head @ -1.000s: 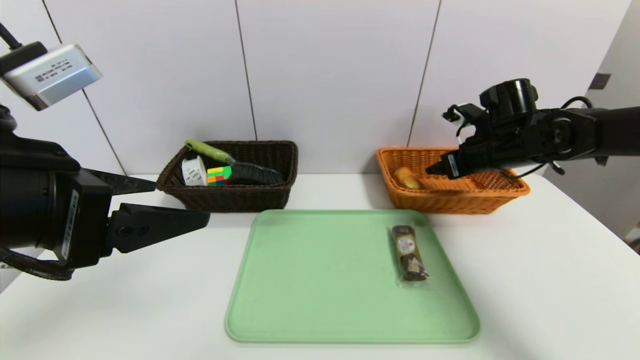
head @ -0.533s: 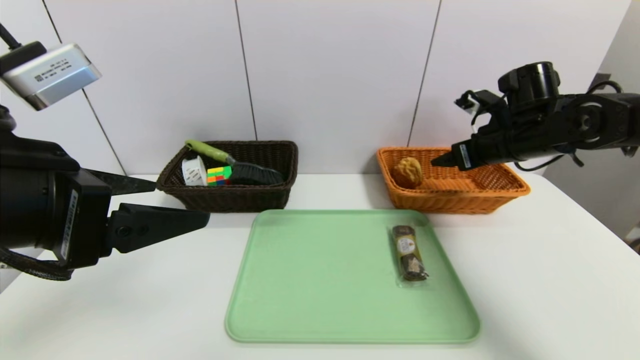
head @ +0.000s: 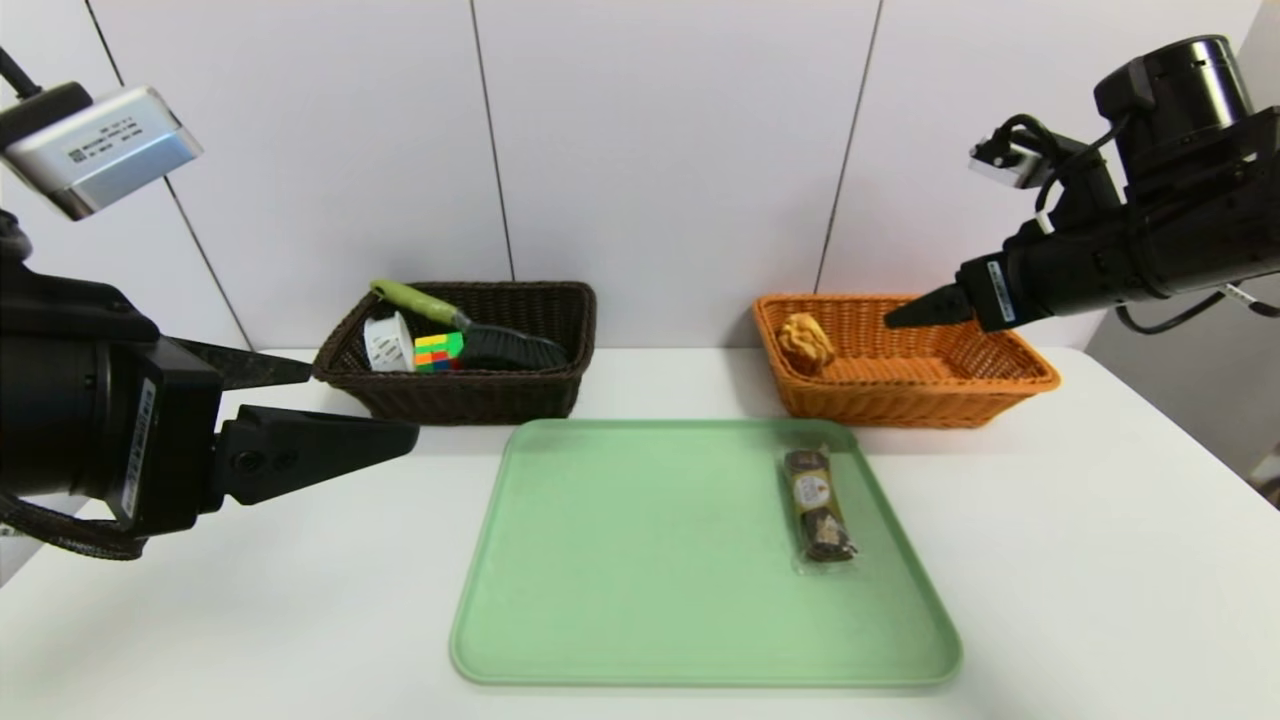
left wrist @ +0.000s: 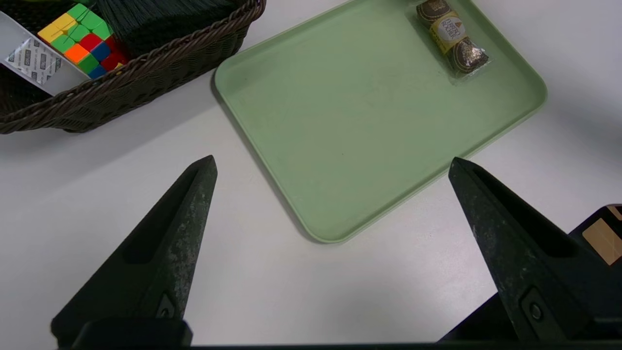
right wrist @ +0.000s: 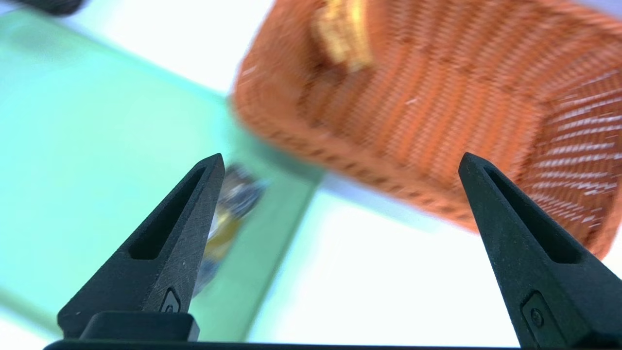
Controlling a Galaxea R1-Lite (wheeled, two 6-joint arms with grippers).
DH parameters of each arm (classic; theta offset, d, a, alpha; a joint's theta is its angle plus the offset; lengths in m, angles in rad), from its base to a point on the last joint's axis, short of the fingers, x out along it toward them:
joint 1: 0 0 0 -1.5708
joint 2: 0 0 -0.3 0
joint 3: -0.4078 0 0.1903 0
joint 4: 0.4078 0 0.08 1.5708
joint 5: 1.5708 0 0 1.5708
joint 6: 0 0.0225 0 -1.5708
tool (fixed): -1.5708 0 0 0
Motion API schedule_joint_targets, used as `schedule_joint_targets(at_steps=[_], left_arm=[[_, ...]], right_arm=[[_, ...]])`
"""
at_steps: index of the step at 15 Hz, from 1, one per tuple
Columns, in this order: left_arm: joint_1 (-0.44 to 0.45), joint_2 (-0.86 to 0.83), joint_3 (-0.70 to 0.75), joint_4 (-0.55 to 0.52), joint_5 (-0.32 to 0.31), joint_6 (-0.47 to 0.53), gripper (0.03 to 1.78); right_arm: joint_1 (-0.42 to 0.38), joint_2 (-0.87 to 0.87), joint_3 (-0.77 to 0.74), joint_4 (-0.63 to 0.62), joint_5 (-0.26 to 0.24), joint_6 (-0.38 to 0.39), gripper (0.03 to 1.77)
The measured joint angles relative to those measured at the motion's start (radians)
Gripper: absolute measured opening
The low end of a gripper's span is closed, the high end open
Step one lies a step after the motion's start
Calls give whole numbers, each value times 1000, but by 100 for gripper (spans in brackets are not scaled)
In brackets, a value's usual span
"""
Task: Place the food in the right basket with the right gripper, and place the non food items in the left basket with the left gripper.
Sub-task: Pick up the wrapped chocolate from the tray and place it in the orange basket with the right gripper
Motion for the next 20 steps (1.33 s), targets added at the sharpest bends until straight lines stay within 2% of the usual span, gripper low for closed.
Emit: schedule_joint_targets(at_steps=[2,5,11,17,20], left_arm=[[0,0,0,0,0,1,169],[0,0,1,0,1,1,169],[0,3,1,0,-1,3,169],[0,5,2,0,-4,2,169],[0,5,3,1,-4,2,169]], right_arm=[[17,-41,14,71,26,1,167],[63,-103,75,132,36,-1,169],[169,-151,183,156,32,23,169],[249,-71,222,157,15,53,169],[268,8,207,154,-24,107,169]])
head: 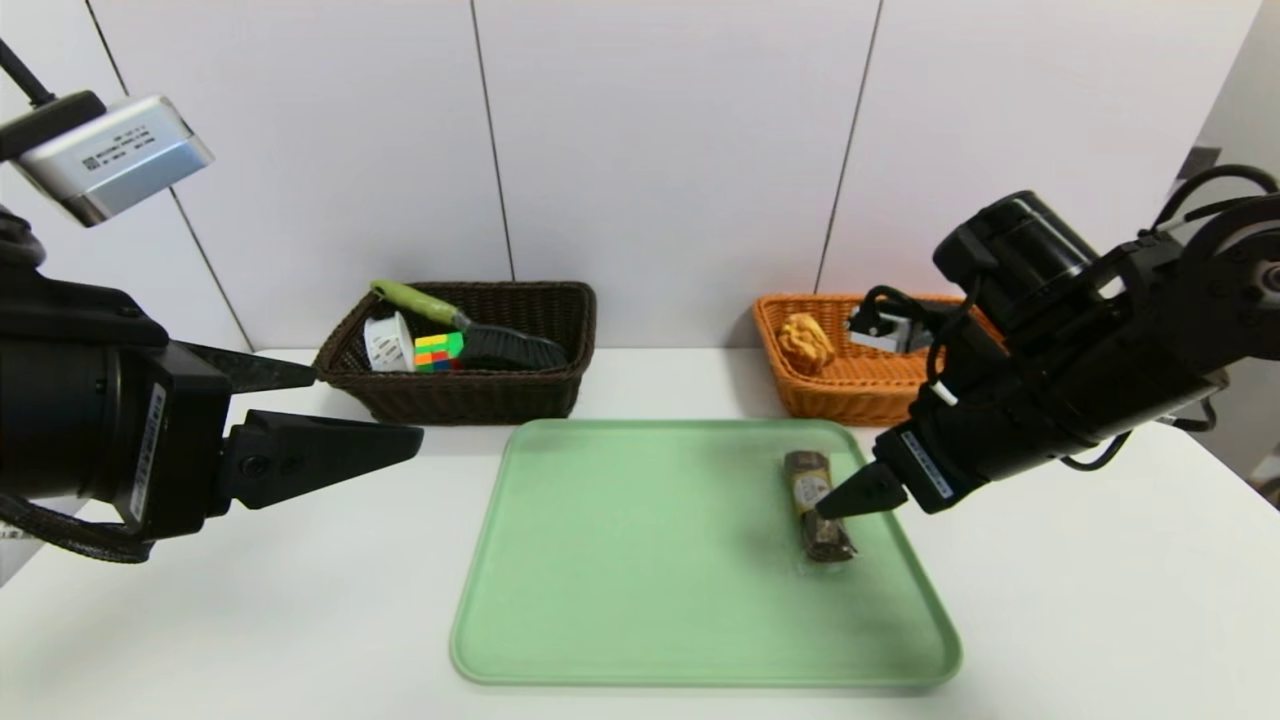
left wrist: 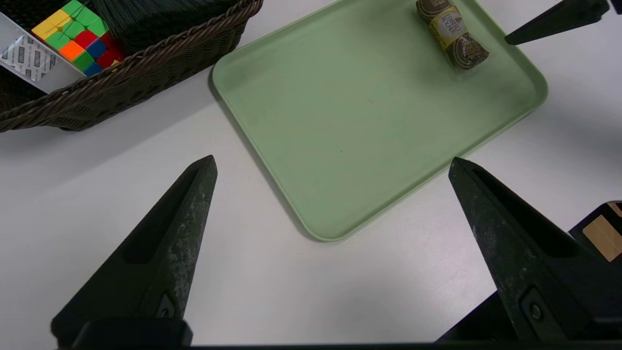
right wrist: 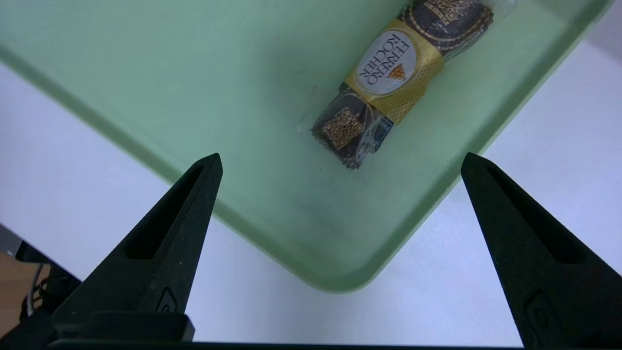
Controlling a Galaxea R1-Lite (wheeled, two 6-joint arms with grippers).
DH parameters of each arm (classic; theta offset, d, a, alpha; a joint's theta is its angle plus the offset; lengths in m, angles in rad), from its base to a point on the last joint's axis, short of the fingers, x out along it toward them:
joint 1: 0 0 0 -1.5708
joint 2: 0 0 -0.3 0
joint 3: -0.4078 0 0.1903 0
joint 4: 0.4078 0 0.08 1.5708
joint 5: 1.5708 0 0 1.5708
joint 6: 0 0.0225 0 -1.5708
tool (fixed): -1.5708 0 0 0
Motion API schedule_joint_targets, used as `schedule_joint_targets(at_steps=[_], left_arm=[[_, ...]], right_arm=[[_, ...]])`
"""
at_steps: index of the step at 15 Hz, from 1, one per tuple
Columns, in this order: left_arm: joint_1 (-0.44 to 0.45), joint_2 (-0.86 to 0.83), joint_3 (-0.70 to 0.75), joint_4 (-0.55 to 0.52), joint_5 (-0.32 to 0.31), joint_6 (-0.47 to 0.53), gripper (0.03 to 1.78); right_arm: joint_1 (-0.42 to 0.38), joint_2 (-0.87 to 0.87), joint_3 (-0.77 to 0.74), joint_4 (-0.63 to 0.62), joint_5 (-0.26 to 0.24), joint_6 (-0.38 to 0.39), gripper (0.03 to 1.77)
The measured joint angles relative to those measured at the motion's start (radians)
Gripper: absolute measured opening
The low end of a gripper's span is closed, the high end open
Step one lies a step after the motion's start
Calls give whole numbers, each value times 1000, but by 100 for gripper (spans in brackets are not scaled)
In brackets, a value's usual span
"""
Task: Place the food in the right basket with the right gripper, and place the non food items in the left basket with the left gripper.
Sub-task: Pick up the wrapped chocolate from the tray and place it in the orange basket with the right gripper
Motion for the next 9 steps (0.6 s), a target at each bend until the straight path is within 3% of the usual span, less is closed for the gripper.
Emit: schedule_joint_targets(at_steps=[5,9], left_arm=[[0,-1,11,0,0,-2,169],[0,-1,15,-1,0,0,169]], right_arm=[[18,131,-75,-2,-162,173,169],[31,201,-113,-7,-190,229,169]])
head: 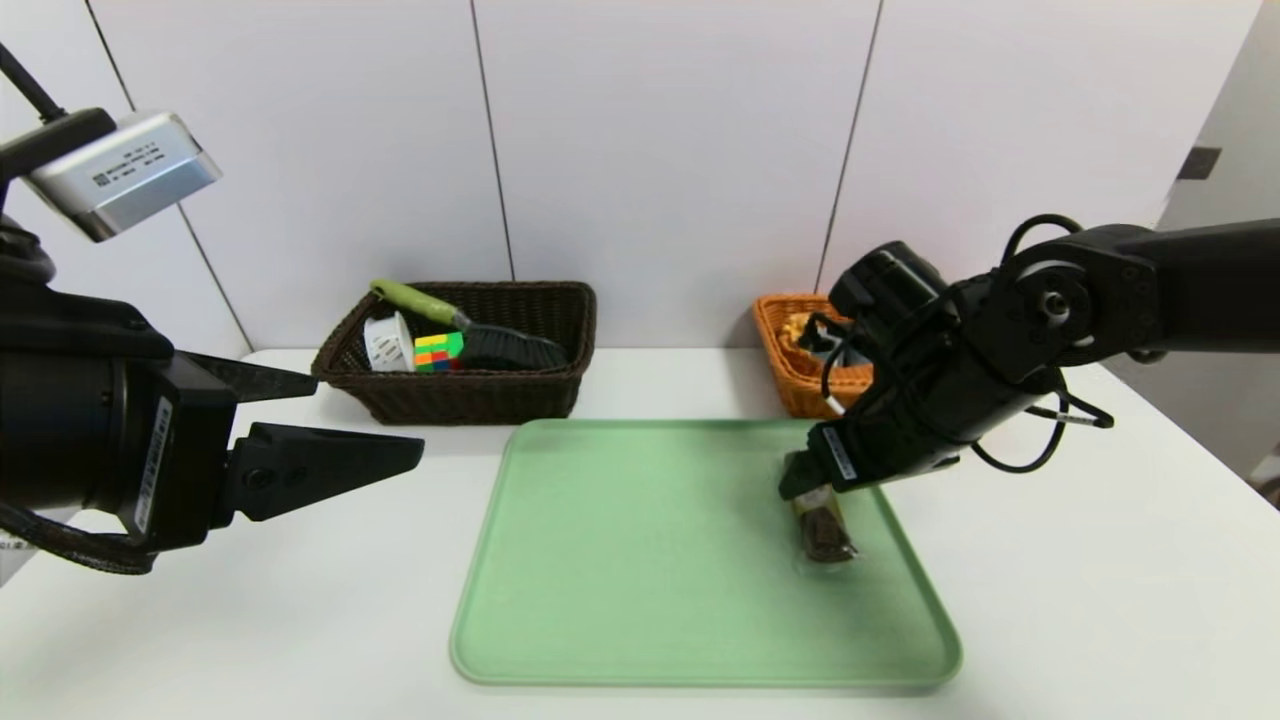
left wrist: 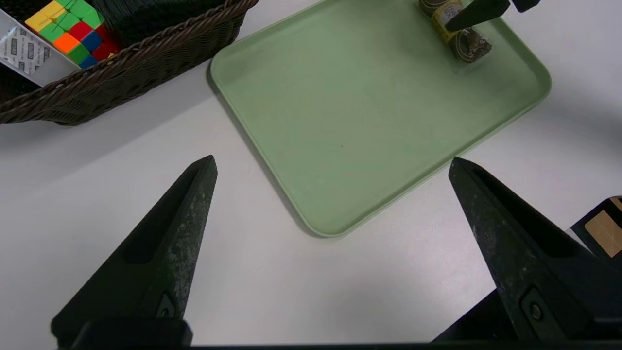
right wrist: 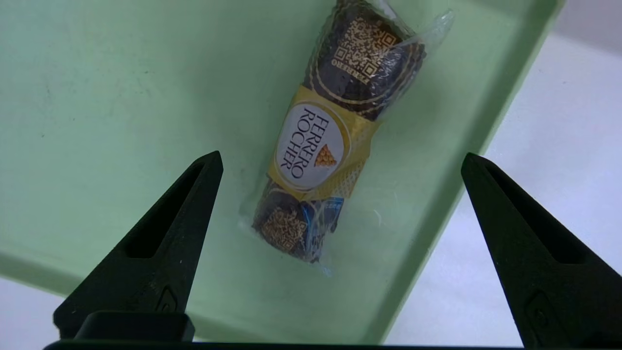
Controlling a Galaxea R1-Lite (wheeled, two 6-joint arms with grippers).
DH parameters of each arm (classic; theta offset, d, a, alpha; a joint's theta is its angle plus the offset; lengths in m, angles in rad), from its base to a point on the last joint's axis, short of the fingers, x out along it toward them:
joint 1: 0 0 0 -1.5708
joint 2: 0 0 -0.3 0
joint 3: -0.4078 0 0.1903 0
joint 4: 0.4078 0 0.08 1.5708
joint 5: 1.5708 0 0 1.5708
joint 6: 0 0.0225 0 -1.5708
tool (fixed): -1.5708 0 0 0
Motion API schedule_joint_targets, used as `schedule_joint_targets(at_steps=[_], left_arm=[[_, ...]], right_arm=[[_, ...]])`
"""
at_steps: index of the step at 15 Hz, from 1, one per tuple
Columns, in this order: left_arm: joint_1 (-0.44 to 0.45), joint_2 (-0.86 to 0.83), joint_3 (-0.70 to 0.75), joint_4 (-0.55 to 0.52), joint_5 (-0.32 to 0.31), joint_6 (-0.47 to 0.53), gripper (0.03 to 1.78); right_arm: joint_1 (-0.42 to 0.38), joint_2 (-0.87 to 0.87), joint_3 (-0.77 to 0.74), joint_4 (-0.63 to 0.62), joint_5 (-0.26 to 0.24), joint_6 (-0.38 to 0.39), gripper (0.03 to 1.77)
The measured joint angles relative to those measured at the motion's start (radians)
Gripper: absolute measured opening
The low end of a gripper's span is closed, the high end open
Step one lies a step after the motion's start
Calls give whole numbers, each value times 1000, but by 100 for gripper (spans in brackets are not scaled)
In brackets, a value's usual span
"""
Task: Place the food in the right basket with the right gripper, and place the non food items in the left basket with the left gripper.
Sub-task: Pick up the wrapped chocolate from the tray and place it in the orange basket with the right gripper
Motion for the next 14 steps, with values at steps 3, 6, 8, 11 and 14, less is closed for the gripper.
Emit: schedule_joint_targets(at_steps=[3,6,8,11,14], left_arm=[[0,0,4,0,0,0,169],[0,0,6,0,0,-1,169],[0,0,6,0,0,-1,169],[0,-1,7,0,0,-1,169],[0,-1,7,0,0,-2,169]], right_arm=[[12,30,-3,-3,0,0,169],[20,55,-5,-3,0,-3,169],[24,73,-9,-3,-3,-5,170],[34,96,-13,-5,-16,-6,170],[37,112,-21,-7,-34,-8,170]])
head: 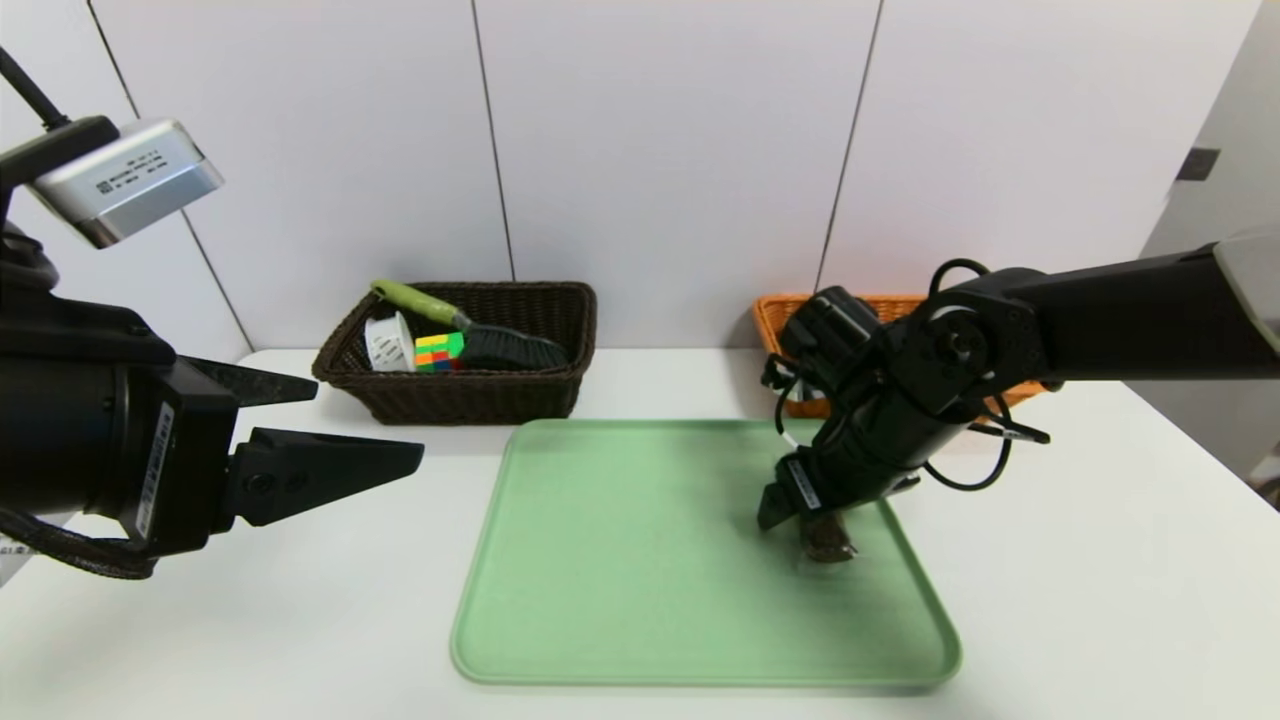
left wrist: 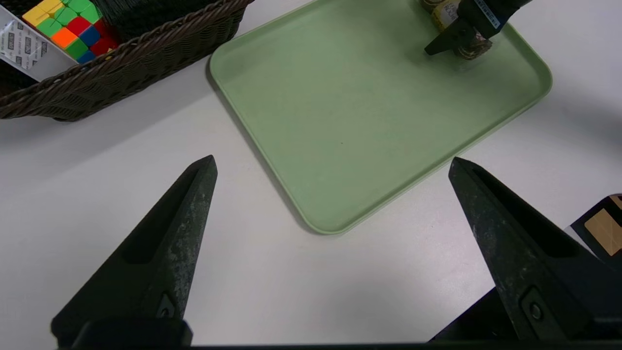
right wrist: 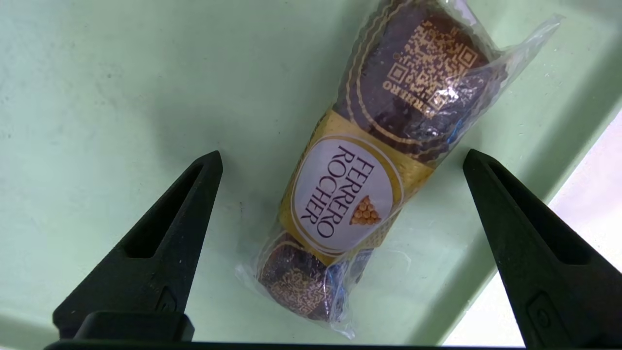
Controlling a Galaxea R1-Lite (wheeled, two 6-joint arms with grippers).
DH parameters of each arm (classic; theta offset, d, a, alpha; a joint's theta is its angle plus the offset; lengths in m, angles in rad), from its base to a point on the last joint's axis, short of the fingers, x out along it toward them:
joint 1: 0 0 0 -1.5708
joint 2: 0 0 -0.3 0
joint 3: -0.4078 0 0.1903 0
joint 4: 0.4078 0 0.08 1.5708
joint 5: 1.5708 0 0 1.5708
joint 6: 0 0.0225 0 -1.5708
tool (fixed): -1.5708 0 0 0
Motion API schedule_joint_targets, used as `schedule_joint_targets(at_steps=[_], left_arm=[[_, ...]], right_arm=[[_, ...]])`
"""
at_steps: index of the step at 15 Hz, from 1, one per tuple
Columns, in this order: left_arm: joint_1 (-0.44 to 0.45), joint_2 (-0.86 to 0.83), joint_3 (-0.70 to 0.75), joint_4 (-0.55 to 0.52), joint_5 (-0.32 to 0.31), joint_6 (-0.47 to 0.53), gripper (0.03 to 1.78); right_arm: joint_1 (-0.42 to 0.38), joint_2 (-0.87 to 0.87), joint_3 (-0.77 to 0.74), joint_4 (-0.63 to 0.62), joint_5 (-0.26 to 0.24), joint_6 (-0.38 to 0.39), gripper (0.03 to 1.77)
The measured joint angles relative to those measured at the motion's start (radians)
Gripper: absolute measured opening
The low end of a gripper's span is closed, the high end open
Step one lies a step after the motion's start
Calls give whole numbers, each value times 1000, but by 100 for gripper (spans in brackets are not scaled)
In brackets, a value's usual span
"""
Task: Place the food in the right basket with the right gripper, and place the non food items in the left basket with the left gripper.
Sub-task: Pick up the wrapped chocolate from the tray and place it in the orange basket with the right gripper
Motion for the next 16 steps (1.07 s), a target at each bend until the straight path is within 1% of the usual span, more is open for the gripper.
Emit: schedule_joint_targets(at_steps=[1,4,6,8,9,10,11,16], left_arm=[[0,-1,0,0,0,-1,169],[0,-1,-1,0,2,-1,169],[0,-2,-1,0,2,-1,169],[0,-2,-2,-1,2,-1,169],[0,-2,-3,-2,2,-1,169],[0,-2,-3,-1,1,-1,169],[0,-2,-3,-1,2,-1,169],[0,-6,-2,-1,3,-1,169]], right_arm=[[0,3,-2,1,0,-1,170],[1,4,-4,1,0,-2,123],[1,1,-4,2,2,-5,99],[1,-1,-3,4,3,-6,80],[1,-3,-3,6,3,-6,63],[1,-5,-4,6,4,-6,15],[2,-7,-3,6,5,-7,19],[0,-56,0,6,18,-16,19]])
